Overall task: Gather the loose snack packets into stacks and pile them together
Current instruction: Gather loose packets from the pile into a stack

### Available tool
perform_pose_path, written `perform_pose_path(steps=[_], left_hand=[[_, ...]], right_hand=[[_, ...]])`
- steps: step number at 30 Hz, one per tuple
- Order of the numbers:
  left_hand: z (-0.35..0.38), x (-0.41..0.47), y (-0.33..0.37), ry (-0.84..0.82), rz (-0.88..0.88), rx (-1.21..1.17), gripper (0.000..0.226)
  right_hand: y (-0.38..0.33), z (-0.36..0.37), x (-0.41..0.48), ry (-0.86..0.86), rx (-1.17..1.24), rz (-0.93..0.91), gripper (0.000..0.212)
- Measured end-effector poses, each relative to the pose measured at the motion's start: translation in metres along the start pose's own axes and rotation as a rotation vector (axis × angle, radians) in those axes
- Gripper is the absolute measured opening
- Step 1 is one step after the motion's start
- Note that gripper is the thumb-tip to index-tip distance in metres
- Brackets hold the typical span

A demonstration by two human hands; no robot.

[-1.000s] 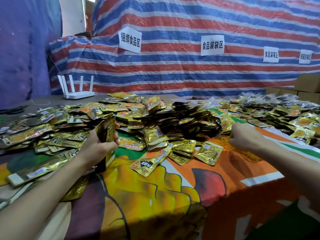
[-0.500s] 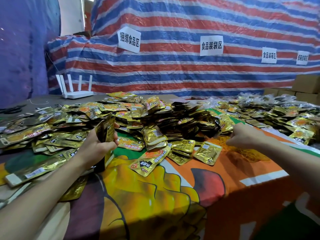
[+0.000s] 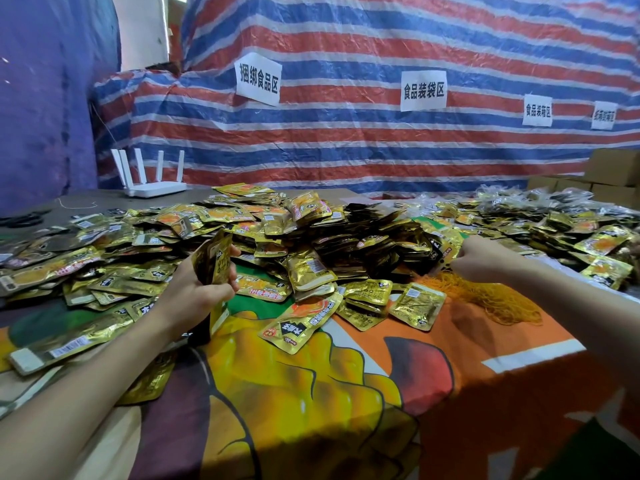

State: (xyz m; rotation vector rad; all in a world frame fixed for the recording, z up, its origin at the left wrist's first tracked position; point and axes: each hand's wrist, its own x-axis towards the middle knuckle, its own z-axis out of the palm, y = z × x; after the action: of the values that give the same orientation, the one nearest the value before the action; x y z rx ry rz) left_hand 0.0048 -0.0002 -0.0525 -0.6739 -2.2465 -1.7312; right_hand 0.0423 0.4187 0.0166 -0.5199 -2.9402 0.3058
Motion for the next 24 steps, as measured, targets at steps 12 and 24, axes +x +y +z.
perform_pose_path(steps=[12,24], left_hand=[[-0.001,0.000,0.000,-0.027,0.007,-0.035,0.049],[-0.008,0.002,0.006,0.002,-0.155,-0.449,0.055]], right_hand=[[-0.006,0.002,0.000,0.109,0.007,-0.037,0.040],[-0.193,0.051,-0.048,-0.162,0.740,-0.604,0.019]])
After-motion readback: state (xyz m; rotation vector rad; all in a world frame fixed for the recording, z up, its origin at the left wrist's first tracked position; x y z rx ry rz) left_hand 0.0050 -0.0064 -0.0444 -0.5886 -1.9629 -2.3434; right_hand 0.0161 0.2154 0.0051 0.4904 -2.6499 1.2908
